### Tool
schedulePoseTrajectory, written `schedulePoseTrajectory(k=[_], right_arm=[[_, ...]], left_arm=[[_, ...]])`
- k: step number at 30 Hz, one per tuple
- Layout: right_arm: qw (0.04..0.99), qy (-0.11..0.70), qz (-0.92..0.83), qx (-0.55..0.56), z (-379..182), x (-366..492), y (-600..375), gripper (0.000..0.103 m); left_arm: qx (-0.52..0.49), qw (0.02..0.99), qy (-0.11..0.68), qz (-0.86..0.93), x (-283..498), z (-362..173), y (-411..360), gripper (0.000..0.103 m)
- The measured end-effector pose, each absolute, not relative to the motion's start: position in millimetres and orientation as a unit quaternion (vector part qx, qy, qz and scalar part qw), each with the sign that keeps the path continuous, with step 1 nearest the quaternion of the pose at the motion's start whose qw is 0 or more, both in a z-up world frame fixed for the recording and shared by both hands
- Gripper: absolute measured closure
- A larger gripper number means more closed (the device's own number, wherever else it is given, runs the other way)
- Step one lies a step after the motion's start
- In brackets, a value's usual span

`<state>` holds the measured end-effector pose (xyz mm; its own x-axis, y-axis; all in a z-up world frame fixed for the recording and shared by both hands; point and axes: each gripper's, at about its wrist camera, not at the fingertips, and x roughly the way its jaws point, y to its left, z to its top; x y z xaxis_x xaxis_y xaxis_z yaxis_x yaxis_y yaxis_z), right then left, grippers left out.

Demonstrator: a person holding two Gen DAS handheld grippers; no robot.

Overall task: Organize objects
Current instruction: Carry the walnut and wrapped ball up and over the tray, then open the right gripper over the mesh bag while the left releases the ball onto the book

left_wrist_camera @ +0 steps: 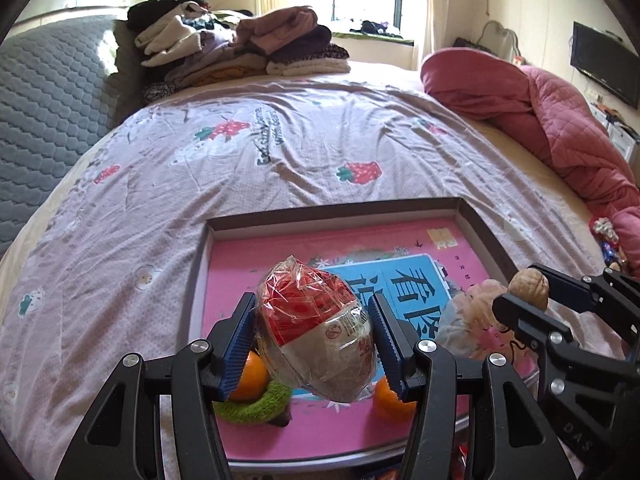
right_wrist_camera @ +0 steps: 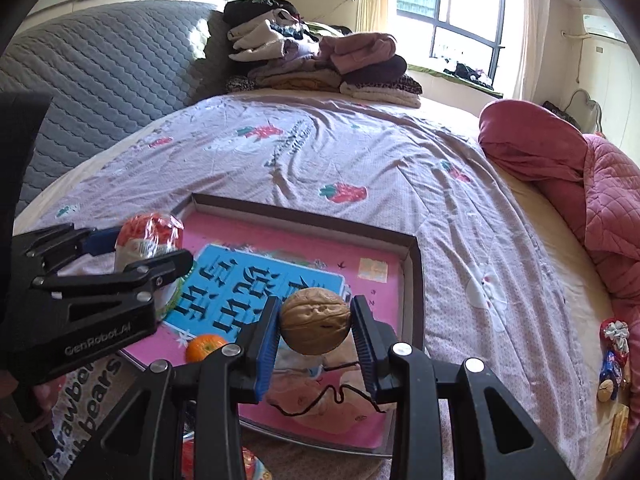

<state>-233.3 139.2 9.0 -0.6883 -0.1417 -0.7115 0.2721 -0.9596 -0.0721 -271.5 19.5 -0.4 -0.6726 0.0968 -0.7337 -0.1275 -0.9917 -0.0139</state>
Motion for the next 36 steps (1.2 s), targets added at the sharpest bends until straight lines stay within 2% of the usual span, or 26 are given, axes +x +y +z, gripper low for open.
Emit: schedulePoseTrajectory(k=[16,36], right_arm=[[0.111,0.088,-0.895,0.422,-35,-243,147,0.068],[0.104,0.087,-0.892,0.432,-36,-242,147,0.067]], left_arm=[[-0.441,0.071,0.049,0.893,-296,-44,44,0.045],[-0.450,0.079,0.037,0.889,-292,-44,37,0.045]])
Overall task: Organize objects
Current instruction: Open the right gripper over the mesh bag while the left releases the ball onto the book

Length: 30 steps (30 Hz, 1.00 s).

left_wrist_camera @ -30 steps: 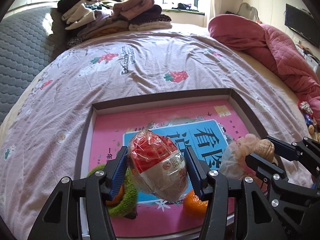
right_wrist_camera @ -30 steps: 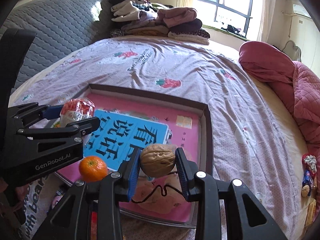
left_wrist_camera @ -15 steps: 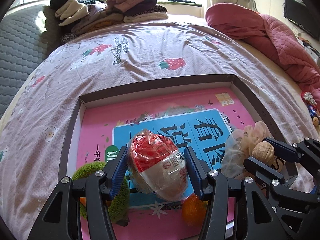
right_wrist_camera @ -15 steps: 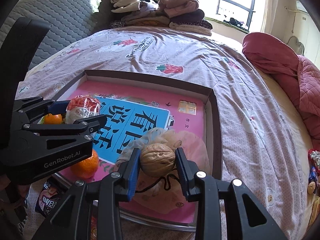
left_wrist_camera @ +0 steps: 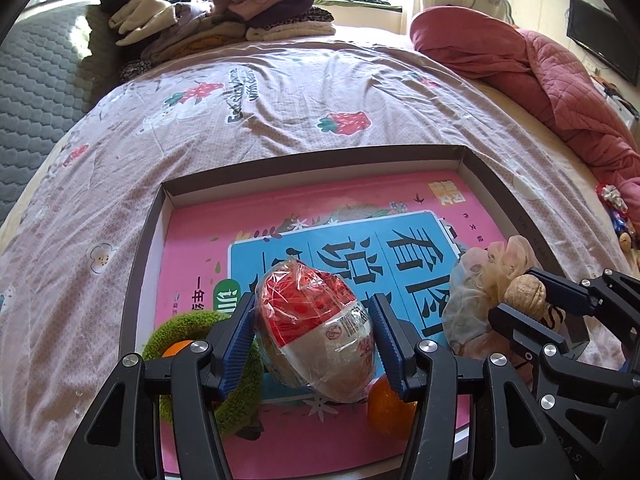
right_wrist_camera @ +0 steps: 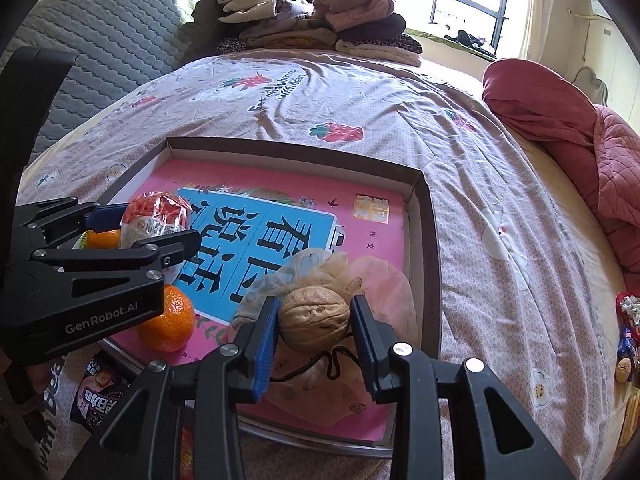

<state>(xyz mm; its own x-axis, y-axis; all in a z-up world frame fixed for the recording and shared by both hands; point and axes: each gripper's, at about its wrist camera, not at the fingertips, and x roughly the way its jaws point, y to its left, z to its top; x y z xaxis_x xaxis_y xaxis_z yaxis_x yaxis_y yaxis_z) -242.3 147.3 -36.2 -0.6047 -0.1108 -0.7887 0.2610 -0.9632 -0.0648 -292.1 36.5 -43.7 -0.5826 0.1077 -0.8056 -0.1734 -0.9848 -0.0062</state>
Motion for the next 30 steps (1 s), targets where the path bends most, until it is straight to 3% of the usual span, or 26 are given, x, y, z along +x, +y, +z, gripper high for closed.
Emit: schedulePoseTrajectory(k=[14,26,30], right_arm=[[0.093,0.096,-0.893,0.430,-27,-235,149,0.054],[0.094,0.089,-0.901,0.414,-7,-225,146,0.052],[0.095,0.091,-0.904,0.408,1,-222,144,0.048]], left_arm=[[-0.445,0.081,0.036,0.891,-278,-31,31,0.044],[-0.431,0.078,0.033,0.898,-263,-11,28,0.038],[-0.425,0.078,0.030,0.902,-258,-3,27,0.035]])
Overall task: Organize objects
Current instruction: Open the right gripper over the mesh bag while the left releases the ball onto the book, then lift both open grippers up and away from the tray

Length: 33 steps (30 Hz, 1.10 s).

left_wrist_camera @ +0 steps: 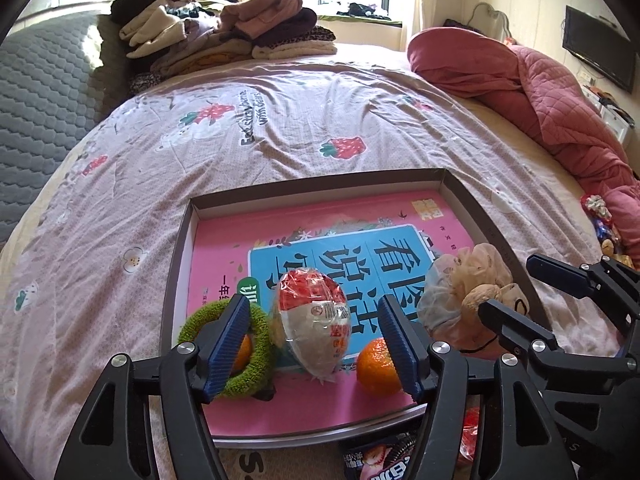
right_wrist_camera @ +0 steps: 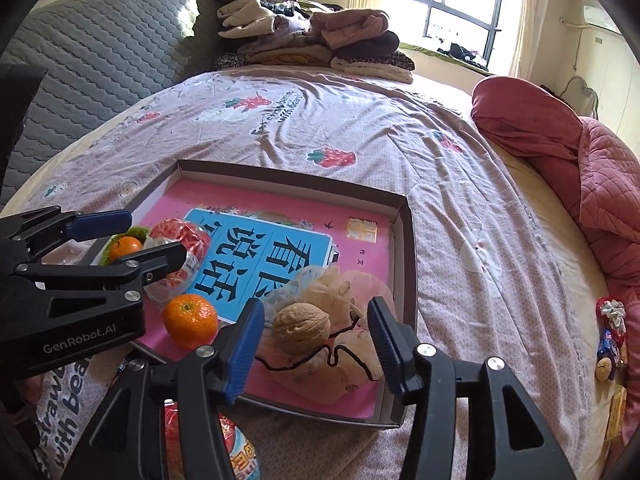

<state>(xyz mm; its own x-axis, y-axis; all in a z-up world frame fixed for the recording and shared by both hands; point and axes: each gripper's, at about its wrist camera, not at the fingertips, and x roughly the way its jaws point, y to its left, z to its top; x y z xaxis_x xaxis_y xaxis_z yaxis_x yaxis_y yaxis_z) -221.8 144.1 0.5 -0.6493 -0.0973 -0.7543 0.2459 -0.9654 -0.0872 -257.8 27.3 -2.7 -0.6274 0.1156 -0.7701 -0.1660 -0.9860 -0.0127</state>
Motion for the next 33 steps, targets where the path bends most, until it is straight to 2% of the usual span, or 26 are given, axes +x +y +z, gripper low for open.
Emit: schedulePoseTrajectory(k=[11,33], right_arm=[[0.094,0.088,-0.911,0.391,19,-212,143,0.047],[0.108,0.084,-0.933,0.332,76,-174,131,0.046]], left_arm=[[-0.400,0.068,0.028,0.913,-243,22,20,0.030],[-0.347,0.042,0.016,0.937,-192,79,-3,0.029]])
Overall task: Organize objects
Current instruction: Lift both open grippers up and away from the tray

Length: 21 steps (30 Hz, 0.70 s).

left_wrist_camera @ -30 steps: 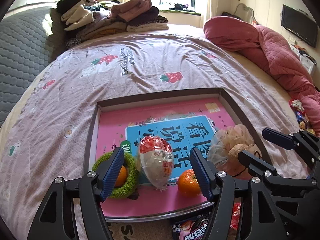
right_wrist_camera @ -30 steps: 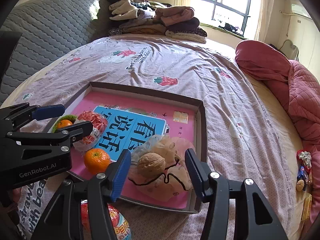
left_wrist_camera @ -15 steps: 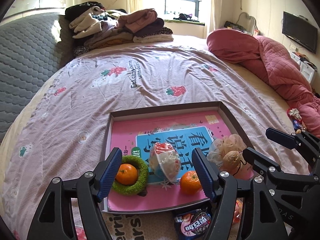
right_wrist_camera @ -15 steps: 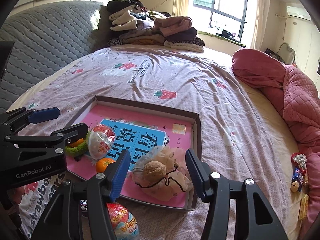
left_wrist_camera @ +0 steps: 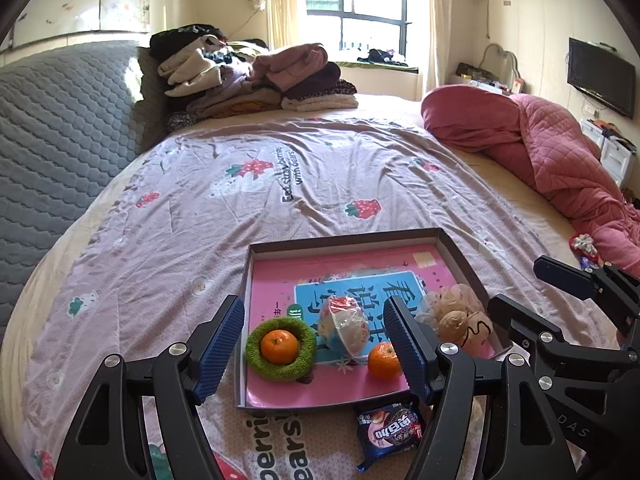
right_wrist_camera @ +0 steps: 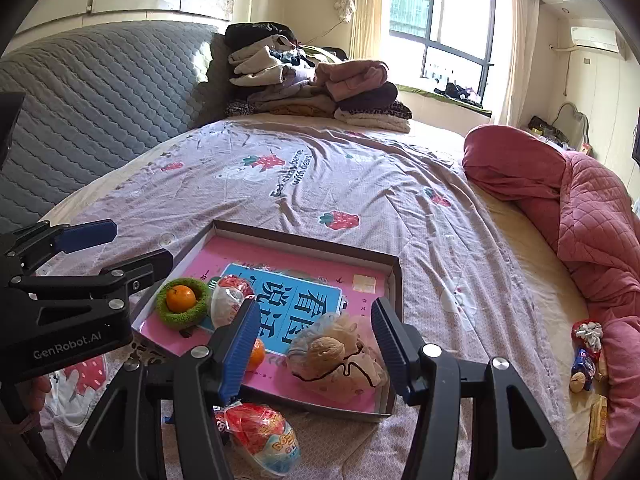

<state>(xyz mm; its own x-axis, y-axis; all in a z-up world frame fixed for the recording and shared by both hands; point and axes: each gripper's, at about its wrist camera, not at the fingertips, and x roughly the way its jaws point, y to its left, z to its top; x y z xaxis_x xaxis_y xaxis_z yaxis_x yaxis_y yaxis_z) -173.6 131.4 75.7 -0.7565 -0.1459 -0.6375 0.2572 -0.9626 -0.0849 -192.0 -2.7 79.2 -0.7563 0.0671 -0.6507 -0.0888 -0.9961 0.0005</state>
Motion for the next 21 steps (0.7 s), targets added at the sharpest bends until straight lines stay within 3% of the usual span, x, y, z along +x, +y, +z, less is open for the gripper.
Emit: schedulePoseTrajectory(k=[21], right_arm=[[0.123,0.093,-0.945,0.289,114,-124,118,0.046]], left_arm=[[-0.314,0.024,0.013,0.949,-136,112,-22,0.029]])
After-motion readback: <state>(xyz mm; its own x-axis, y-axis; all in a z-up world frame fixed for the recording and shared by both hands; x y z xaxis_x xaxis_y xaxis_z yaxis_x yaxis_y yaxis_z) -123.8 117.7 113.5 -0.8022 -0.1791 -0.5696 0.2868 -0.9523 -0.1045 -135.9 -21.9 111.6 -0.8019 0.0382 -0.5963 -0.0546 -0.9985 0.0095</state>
